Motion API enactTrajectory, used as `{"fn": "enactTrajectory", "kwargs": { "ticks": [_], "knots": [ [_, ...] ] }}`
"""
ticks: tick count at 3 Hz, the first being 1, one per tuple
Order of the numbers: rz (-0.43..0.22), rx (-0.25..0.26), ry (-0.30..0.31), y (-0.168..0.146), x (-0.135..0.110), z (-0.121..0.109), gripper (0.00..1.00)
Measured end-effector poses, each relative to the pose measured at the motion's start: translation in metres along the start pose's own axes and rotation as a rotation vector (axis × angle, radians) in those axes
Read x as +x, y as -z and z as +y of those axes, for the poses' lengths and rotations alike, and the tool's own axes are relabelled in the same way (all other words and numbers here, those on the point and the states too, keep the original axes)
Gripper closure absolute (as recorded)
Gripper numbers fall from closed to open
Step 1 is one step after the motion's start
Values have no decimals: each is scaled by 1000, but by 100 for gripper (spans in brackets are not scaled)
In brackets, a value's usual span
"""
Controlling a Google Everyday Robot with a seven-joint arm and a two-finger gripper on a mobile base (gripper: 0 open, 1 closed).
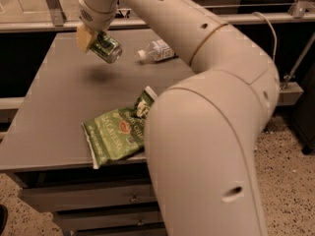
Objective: Place green can upright
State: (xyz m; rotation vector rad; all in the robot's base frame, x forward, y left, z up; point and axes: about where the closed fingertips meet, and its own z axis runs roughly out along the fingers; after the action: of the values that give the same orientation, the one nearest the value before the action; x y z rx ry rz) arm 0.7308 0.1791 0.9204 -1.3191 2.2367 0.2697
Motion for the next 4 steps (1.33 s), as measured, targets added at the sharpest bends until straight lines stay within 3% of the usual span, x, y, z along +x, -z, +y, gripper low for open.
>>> {"fn": "enactTrajectory", "kwargs": {
  "ticks": [1,2,4],
  "knots": [
    [-236,-80,27,24,19,0,100],
    [-493,-113,51,46,30,-13,100],
    [-749,-156,68,76,51,-32,100]
  ]
}}
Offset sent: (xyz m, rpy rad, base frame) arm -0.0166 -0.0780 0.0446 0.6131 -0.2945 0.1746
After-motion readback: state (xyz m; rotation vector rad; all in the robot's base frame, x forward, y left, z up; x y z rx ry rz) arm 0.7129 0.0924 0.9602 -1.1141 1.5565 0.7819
